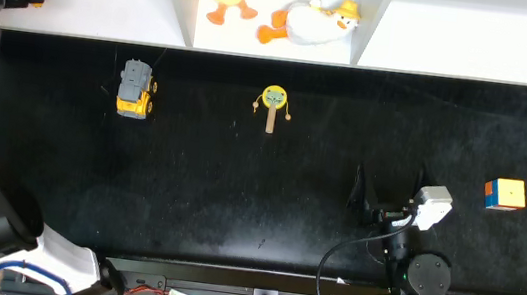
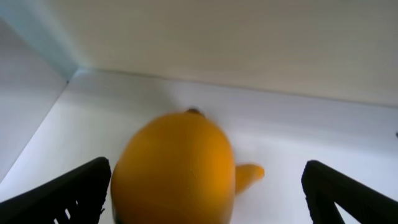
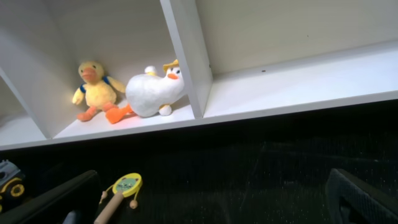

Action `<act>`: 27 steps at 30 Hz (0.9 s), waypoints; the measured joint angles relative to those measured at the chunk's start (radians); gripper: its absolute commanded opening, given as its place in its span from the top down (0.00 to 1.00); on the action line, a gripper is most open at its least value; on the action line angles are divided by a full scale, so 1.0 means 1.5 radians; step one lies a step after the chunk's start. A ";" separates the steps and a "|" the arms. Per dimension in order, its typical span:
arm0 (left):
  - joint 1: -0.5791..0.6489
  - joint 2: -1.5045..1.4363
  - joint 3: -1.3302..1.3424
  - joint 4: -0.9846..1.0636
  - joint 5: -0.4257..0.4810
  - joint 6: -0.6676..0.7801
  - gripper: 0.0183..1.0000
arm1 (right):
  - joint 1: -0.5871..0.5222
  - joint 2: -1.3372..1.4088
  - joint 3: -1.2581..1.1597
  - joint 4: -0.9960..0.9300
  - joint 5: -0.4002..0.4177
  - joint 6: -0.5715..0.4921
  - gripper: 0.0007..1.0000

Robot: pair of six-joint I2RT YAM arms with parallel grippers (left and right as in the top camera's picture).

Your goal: Store Toys

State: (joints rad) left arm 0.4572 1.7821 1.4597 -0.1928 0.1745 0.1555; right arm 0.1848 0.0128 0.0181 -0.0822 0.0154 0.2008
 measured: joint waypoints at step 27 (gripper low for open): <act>-0.004 -0.358 -0.006 -0.439 -0.061 0.004 0.00 | 0.000 0.000 0.000 0.000 0.000 0.000 0.01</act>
State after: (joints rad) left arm 0.4511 1.2446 1.4509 -0.8513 0.0837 0.1619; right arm 0.1848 0.0128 0.0181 -0.0822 0.0154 0.2012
